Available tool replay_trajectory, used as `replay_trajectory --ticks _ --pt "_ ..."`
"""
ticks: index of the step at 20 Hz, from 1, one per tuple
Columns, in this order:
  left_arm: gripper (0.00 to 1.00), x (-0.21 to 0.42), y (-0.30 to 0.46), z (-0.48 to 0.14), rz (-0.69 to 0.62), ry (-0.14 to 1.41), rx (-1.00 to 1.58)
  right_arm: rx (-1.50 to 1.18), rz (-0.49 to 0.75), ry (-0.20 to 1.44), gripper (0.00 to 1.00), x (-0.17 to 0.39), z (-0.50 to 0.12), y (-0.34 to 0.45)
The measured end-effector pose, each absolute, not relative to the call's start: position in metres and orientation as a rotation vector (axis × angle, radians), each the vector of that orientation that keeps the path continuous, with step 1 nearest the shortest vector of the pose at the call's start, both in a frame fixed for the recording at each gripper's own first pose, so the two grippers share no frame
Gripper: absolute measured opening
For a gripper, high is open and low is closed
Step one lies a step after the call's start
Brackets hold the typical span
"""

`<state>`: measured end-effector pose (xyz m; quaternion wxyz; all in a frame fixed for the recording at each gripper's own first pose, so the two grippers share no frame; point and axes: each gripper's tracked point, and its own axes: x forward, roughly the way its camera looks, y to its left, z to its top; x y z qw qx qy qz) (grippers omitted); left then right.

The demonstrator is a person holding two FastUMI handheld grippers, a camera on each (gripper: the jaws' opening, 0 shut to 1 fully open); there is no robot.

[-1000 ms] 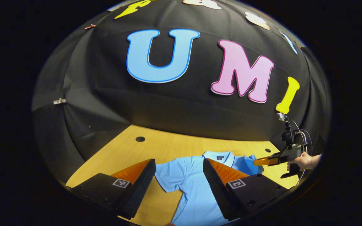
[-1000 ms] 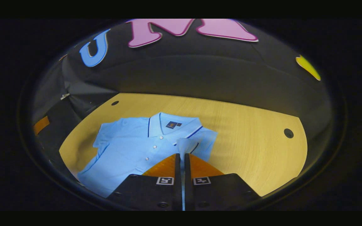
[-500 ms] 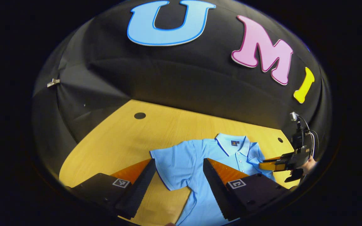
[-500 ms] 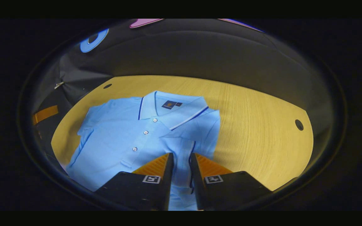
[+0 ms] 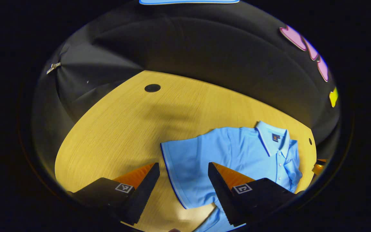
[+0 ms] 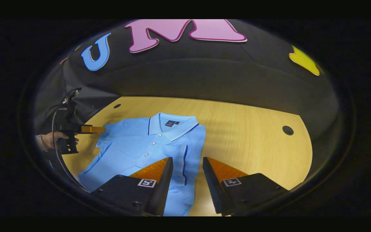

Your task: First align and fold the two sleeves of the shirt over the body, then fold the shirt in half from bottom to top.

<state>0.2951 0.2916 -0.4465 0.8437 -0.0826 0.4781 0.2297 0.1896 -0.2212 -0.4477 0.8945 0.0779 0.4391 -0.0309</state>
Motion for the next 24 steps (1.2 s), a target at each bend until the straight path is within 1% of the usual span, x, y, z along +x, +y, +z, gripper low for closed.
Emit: replay_trajectory --ticks 2,3,4,5,6,7,10,11,12,13,15,17,21,24 --pt "0.96 0.295 0.298 -0.456 0.532 1.042 -0.162 0.169 -0.089 0.897 0.60 0.185 -0.442 -0.234" --pt "0.98 0.298 0.298 -0.466 0.516 1.035 -0.139 0.171 -0.103 0.897 0.60 0.182 -0.442 -0.240" --pt "0.95 0.297 0.294 -0.462 0.516 1.045 -0.105 0.180 -0.123 0.901 0.60 0.179 -0.445 -0.247" --pt "0.86 0.293 0.294 -0.463 0.514 1.071 -0.065 0.197 -0.133 0.906 0.60 0.177 -0.447 -0.250" --pt "0.80 0.298 0.289 -0.464 0.493 1.065 -0.046 0.216 -0.141 0.911 0.60 0.175 -0.448 -0.251" --pt "0.70 0.302 0.279 -0.465 0.469 1.073 -0.055 0.231 -0.145 0.914 0.60 0.174 -0.449 -0.252" --pt "0.16 0.308 0.274 -0.466 0.476 1.056 -0.032 0.248 -0.136 0.900 0.60 0.177 -0.447 -0.249" --pt "0.10 0.308 0.274 -0.466 0.487 1.051 -0.032 0.248 -0.127 0.899 0.60 0.177 -0.446 -0.247" --pt "0.07 0.309 0.273 -0.466 0.494 1.041 -0.041 0.240 -0.112 0.896 0.60 0.177 -0.444 -0.244" --pt "0.07 0.311 0.269 -0.464 0.476 1.031 -0.061 0.230 -0.105 0.895 0.60 0.175 -0.443 -0.244" --pt "0.06 0.320 0.252 -0.458 0.422 1.000 -0.137 0.217 -0.100 0.892 0.60 0.172 -0.441 -0.245" --pt "0.06 0.333 0.243 -0.441 0.369 0.928 -0.147 0.209 -0.107 0.889 0.60 0.169 -0.439 -0.249" --pt "0.06 0.346 0.202 -0.415 0.198 0.883 -0.128 0.190 -0.101 0.890 0.60 0.166 -0.438 -0.247" --pt "0.06 0.347 0.154 -0.409 0.045 0.904 -0.157 0.196 -0.092 0.877 0.60 0.170 -0.433 -0.240"
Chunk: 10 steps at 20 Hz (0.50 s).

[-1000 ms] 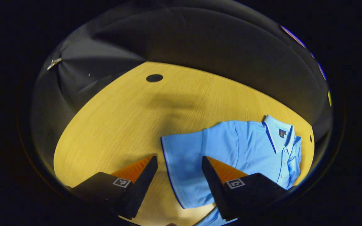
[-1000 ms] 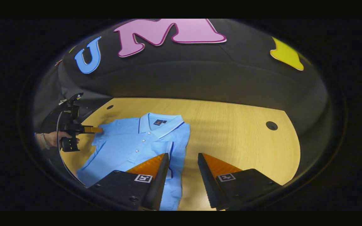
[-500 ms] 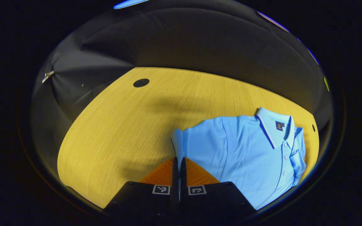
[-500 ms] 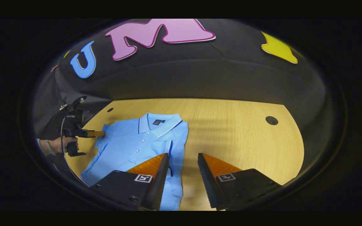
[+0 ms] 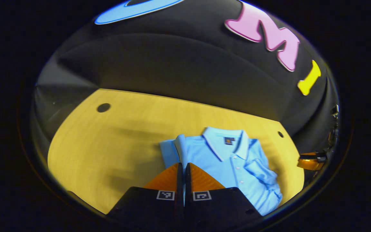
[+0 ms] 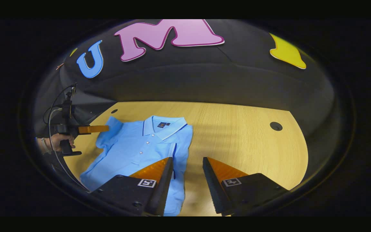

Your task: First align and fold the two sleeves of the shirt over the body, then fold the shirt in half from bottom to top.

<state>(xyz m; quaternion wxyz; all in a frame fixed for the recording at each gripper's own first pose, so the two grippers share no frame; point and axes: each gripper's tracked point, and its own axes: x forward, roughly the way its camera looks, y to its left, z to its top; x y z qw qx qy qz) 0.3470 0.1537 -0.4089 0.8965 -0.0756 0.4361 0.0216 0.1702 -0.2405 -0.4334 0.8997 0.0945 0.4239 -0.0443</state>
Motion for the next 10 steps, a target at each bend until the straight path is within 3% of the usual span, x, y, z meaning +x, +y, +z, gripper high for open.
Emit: replay_trajectory --ticks 3,7,10 --pt "0.06 0.332 0.118 -0.441 -0.064 0.998 -0.113 0.180 -0.085 0.885 0.60 0.167 -0.433 -0.233" --pt "0.09 0.314 0.126 -0.471 -0.021 1.108 -0.043 0.182 -0.080 0.918 0.60 0.154 -0.440 -0.225" --pt "0.61 0.309 0.128 -0.465 -0.018 1.095 0.007 0.196 -0.102 0.927 0.60 0.147 -0.442 -0.222"
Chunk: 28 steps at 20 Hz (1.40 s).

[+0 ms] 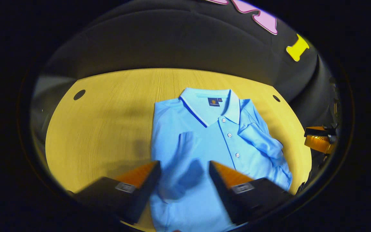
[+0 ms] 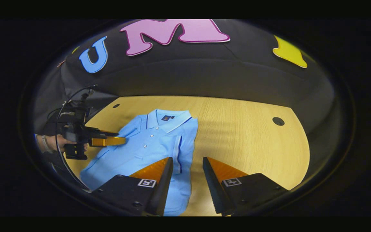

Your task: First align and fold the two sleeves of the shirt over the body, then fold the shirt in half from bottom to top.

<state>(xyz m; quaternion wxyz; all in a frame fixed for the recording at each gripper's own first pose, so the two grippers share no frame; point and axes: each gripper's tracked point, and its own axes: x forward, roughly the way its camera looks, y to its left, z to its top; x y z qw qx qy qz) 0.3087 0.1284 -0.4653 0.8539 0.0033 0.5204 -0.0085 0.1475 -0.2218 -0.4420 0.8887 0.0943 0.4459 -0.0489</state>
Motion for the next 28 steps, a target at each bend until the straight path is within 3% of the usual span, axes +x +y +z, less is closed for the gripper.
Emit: replay_trajectory --ticks 2,3,4,5,6,8,9,10,11,17,19,20,21,22,23,25,26,28 --pt "0.95 0.296 0.133 -0.449 -0.024 1.078 0.047 0.205 -0.129 0.926 0.60 0.141 -0.437 -0.222" --pt "0.92 0.287 0.133 -0.439 -0.035 1.076 0.034 0.217 -0.140 0.928 0.62 0.136 -0.435 -0.221" --pt "0.97 0.275 0.134 -0.429 -0.041 1.080 0.008 0.231 -0.154 0.931 0.72 0.129 -0.431 -0.220" --pt "0.97 0.262 0.137 -0.417 -0.038 1.083 -0.020 0.248 -0.166 0.936 0.63 0.121 -0.427 -0.219" --pt "0.97 0.247 0.142 -0.406 -0.034 1.087 -0.046 0.265 -0.178 0.937 0.72 0.112 -0.422 -0.216" --pt "0.96 0.208 0.159 -0.384 -0.006 1.104 -0.066 0.293 -0.207 0.958 0.77 0.083 -0.416 -0.212" --pt "0.96 0.187 0.164 -0.378 -0.003 1.116 -0.071 0.303 -0.216 0.978 0.68 0.068 -0.417 -0.207" --pt "0.96 0.164 0.168 -0.376 -0.002 1.139 -0.075 0.315 -0.227 1.004 0.68 0.050 -0.419 -0.202" --pt "0.97 0.141 0.171 -0.377 0.002 1.168 -0.078 0.331 -0.235 1.027 0.77 0.034 -0.420 -0.195" --pt "0.97 0.030 0.163 -0.402 0.015 1.352 -0.154 0.482 -0.261 1.125 0.77 -0.047 -0.428 -0.137" --pt "0.97 0.011 0.161 -0.405 0.019 1.383 -0.164 0.523 -0.270 1.147 0.77 -0.070 -0.433 -0.121" --pt "0.92 0.006 0.159 -0.408 0.016 1.394 -0.168 0.539 -0.274 1.158 0.77 -0.082 -0.435 -0.113" --pt "0.97 0.001 0.156 -0.411 0.015 1.406 -0.171 0.542 -0.279 1.174 0.77 -0.095 -0.438 -0.108" --pt "0.92 0.001 0.155 -0.410 0.009 1.399 -0.160 0.540 -0.285 1.198 0.77 -0.109 -0.442 -0.103" --pt "0.97 -0.003 0.152 -0.411 -0.004 1.397 -0.154 0.537 -0.289 1.223 0.77 -0.123 -0.446 -0.095" --pt "0.97 -0.009 0.149 -0.411 -0.014 1.414 -0.154 0.557 -0.310 1.274 0.77 -0.145 -0.457 -0.083" --pt "0.92 -0.011 0.148 -0.411 -0.017 1.420 -0.153 0.585 -0.323 1.288 0.77 -0.150 -0.461 -0.077" --pt "0.97 -0.016 0.143 -0.411 -0.026 1.434 -0.145 0.642 -0.344 1.309 0.77 -0.156 -0.466 -0.065"
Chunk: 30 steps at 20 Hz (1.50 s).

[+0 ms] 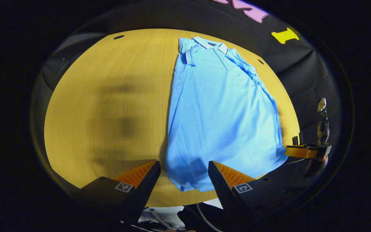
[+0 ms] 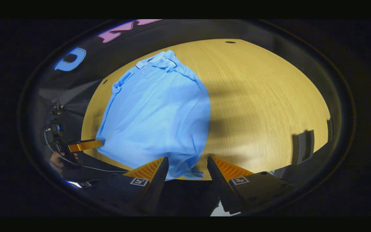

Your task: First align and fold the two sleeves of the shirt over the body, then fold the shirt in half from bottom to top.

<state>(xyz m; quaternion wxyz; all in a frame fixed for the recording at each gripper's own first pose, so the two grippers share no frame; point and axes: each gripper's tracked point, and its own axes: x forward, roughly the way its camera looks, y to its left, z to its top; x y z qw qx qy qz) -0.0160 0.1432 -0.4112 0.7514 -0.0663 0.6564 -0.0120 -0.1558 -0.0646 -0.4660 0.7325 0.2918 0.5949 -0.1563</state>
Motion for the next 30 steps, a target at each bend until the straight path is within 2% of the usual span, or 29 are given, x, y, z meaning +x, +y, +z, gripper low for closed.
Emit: replay_trajectory --ticks 2,3,4,5,6,8,9,11,13,14,15,19,20,21,24,25,26,27,28,29,30 --pt "0.98 -0.018 0.139 -0.415 -0.029 1.449 -0.130 0.692 -0.355 1.338 0.77 -0.160 -0.473 -0.053" --pt "0.92 -0.019 0.139 -0.415 -0.020 1.453 -0.112 0.717 -0.356 1.328 0.68 -0.154 -0.473 -0.051" --pt "0.87 -0.018 0.137 -0.415 -0.027 1.452 -0.095 0.734 -0.355 1.317 0.71 -0.149 -0.474 -0.050" --pt "0.75 -0.020 0.134 -0.416 -0.045 1.453 -0.087 0.750 -0.349 1.313 0.71 -0.147 -0.477 -0.047" --pt "0.70 -0.020 0.129 -0.418 -0.074 1.455 -0.088 0.767 -0.356 1.313 0.50 -0.146 -0.483 -0.050" --pt "0.34 -0.017 0.124 -0.418 -0.109 1.431 -0.090 0.926 -0.378 1.263 0.05 -0.135 -0.485 -0.050" --pt "0.16 -0.017 0.126 -0.421 -0.107 1.427 -0.077 0.977 -0.380 1.241 0.12 -0.130 -0.487 -0.049" --pt "0.10 -0.013 0.127 -0.418 -0.103 1.409 -0.076 0.968 -0.362 1.214 0.07 -0.122 -0.488 -0.054" --pt "0.08 -0.005 0.127 -0.408 -0.123 1.359 -0.079 0.962 -0.306 1.152 0.05 -0.104 -0.474 -0.058" --pt "0.08 0.002 0.128 -0.401 -0.133 1.326 -0.079 0.968 -0.272 1.110 0.00 -0.092 -0.464 -0.061" --pt "0.08 0.010 0.128 -0.394 -0.141 1.290 -0.083 0.957 -0.242 1.071 0.05 -0.082 -0.456 -0.064" --pt "0.07 0.056 0.131 -0.359 -0.160 1.124 -0.095 0.912 -0.133 0.957 0.05 -0.037 -0.420 -0.079" --pt "0.07 0.069 0.130 -0.348 -0.164 1.085 -0.103 0.911 -0.112 0.931 0.00 -0.024 -0.413 -0.082" --pt "0.07 0.081 0.130 -0.339 -0.164 1.051 -0.111 0.905 -0.095 0.902 0.05 -0.011 -0.406 -0.086" --pt "0.07 0.124 0.134 -0.318 -0.153 0.973 -0.116 0.844 -0.046 0.824 0.05 0.035 -0.383 -0.106" --pt "0.07 0.140 0.136 -0.312 -0.144 0.956 -0.116 0.815 -0.032 0.796 0.00 0.054 -0.376 -0.113" --pt "0.07 0.156 0.138 -0.307 -0.137 0.943 -0.117 0.782 -0.021 0.768 0.11 0.076 -0.367 -0.122" --pt "0.07 0.176 0.139 -0.303 -0.129 0.924 -0.115 0.745 -0.016 0.743 0.00 0.095 -0.358 -0.133" --pt "0.07 0.196 0.140 -0.297 -0.121 0.902 -0.110 0.710 -0.009 0.720 0.00 0.118 -0.351 -0.145" --pt "0.12 0.216 0.142 -0.294 -0.111 0.883 -0.105 0.691 -0.006 0.700 0.05 0.140 -0.346 -0.156" --pt "0.07 0.237 0.147 -0.293 -0.087 0.870 -0.101 0.675 -0.006 0.686 0.11 0.162 -0.344 -0.167"
